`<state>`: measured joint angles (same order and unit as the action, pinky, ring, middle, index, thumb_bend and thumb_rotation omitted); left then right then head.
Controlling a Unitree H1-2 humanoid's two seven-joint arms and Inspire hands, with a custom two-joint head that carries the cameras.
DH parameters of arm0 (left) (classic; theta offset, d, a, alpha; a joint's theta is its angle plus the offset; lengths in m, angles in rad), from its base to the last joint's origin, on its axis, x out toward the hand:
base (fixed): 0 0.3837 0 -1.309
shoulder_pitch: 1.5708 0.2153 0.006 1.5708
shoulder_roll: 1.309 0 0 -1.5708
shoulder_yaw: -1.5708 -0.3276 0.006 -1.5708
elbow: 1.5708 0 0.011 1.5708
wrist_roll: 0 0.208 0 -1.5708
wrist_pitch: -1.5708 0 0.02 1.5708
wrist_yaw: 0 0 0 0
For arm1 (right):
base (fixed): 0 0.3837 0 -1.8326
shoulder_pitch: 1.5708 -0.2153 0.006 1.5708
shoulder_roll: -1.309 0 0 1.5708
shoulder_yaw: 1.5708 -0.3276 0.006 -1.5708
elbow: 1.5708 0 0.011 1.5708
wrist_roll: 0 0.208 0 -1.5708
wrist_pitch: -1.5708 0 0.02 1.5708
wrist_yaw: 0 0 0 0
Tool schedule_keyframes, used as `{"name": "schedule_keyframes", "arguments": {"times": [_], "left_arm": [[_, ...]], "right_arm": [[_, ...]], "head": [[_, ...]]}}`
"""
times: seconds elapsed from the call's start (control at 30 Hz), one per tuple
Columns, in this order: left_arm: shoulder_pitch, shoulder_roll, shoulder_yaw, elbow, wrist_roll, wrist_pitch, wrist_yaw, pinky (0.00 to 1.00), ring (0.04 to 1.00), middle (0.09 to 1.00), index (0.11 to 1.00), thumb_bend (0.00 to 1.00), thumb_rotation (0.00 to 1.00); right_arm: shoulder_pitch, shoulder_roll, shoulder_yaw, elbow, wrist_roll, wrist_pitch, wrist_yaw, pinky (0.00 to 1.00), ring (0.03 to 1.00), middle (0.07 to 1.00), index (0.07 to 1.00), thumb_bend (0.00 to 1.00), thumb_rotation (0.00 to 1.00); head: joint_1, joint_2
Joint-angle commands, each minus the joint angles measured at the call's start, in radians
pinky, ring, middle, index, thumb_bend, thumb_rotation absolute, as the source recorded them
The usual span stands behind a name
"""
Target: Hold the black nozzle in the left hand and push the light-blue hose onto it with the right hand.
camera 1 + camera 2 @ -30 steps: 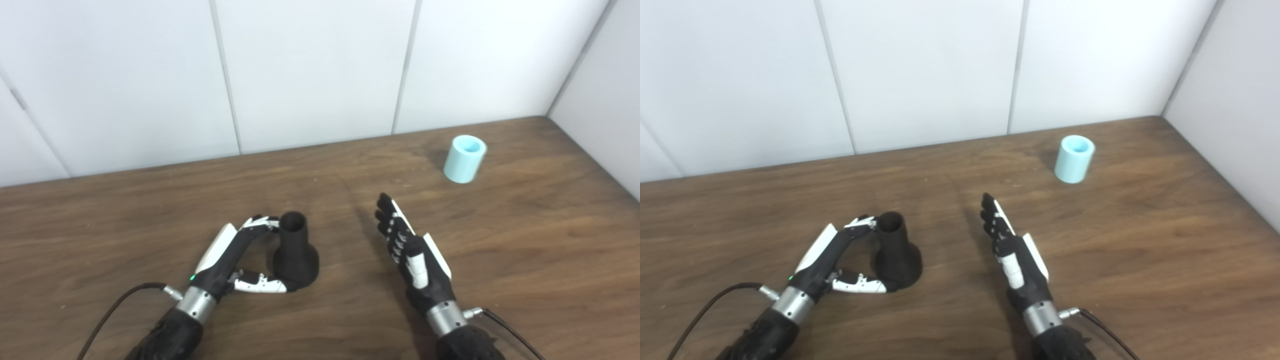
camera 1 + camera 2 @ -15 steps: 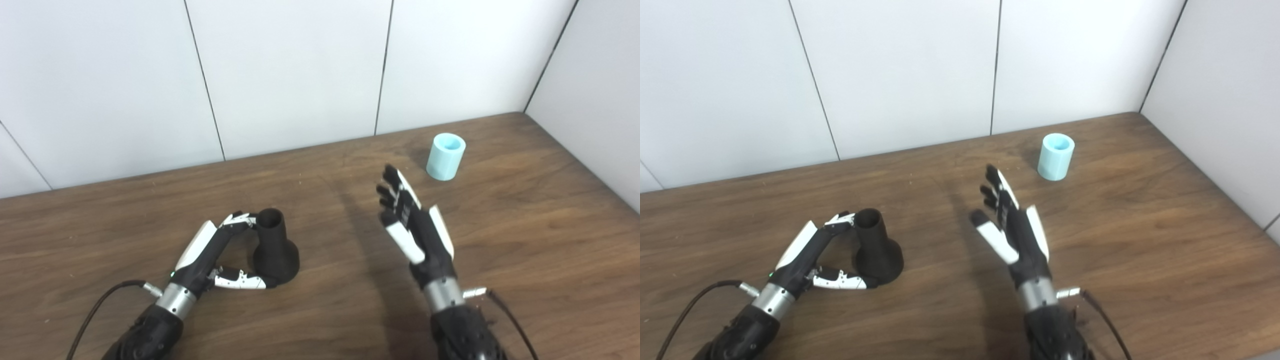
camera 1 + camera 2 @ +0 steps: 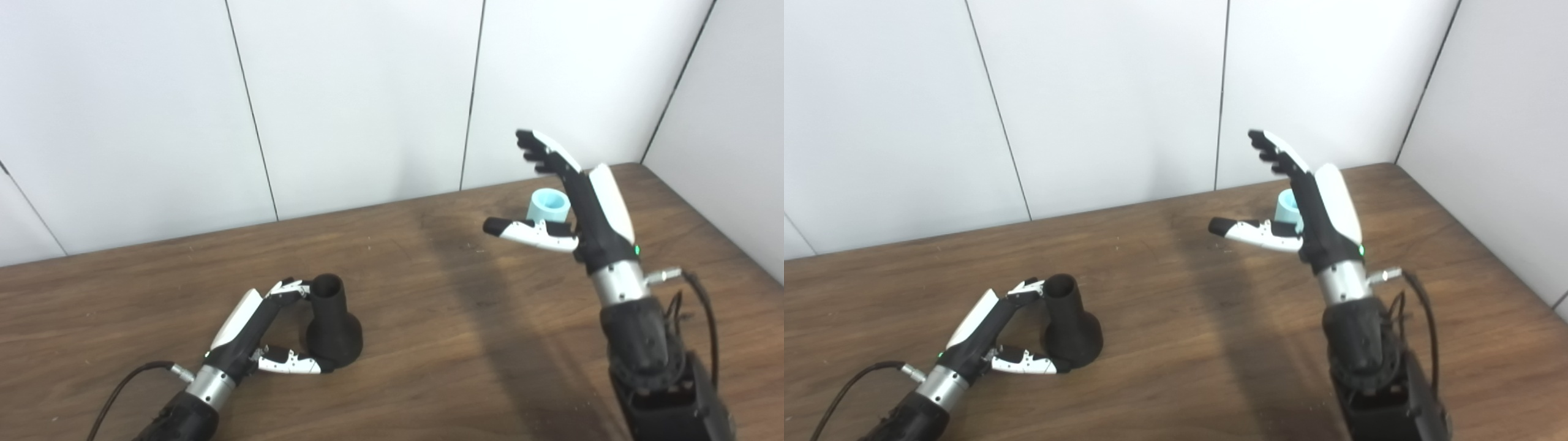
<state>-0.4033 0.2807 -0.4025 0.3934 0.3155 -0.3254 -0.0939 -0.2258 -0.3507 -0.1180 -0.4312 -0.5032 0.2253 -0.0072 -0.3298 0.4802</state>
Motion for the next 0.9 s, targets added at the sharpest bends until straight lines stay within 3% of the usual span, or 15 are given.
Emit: {"name": "schedule_keyframes", "arguments": {"times": [0.0,0.07,0.13,0.2,0.37,0.5,0.73,0.87], "left_arm": [[0.108,0.014,-0.033,0.101,0.067,0.035,-0.026,1.00,0.884,0.758,0.484,0.52,0.07],[0.110,0.015,-0.033,0.103,0.068,0.032,-0.022,1.00,0.885,0.758,0.484,0.52,0.07],[0.114,0.014,-0.034,0.104,0.071,0.031,-0.019,1.00,0.885,0.758,0.484,0.52,0.07],[0.117,0.014,-0.036,0.099,0.074,0.035,-0.017,1.00,0.886,0.758,0.484,0.52,0.07],[0.119,0.012,-0.037,0.097,0.074,0.036,-0.017,1.00,0.886,0.758,0.484,0.52,0.07],[0.125,0.013,-0.039,0.087,0.073,0.041,-0.021,1.00,0.886,0.758,0.485,0.52,0.07],[0.133,0.018,-0.044,0.075,0.077,0.043,-0.027,1.00,0.886,0.758,0.485,0.52,0.07],[0.141,0.018,-0.053,0.065,0.086,0.044,-0.029,1.00,0.886,0.761,0.485,0.52,0.07]], "right_arm": [[-0.061,-0.055,-0.017,-0.015,-0.034,0.007,0.015,0.82,0.834,0.857,0.856,0.85,0.53],[-0.091,-0.085,-0.019,-0.011,-0.056,0.032,0.033,0.81,0.839,0.861,0.850,0.87,0.51],[-0.120,-0.108,-0.020,0.001,-0.075,0.055,0.045,0.73,0.808,0.863,0.838,0.89,0.49],[-0.147,-0.136,-0.014,0.023,-0.105,0.077,0.063,0.72,0.813,0.863,0.831,0.89,0.47],[-0.188,-0.201,0.007,0.074,-0.170,0.113,0.117,0.74,0.816,0.855,0.817,0.89,0.44],[-0.216,-0.250,0.037,0.118,-0.215,0.150,0.181,0.84,0.825,0.855,0.805,0.89,0.43],[-0.260,-0.289,0.071,0.176,-0.245,0.205,0.252,0.89,0.807,0.853,0.796,0.90,0.42],[-0.275,-0.303,0.080,0.218,-0.247,0.203,0.255,0.89,0.865,0.856,0.791,0.91,0.41]], "head": [[0.000,0.001],[0.001,0.001],[0.002,0.002],[0.002,0.003],[0.004,0.003],[0.003,0.007],[0.003,0.008],[0.003,0.008]]}}
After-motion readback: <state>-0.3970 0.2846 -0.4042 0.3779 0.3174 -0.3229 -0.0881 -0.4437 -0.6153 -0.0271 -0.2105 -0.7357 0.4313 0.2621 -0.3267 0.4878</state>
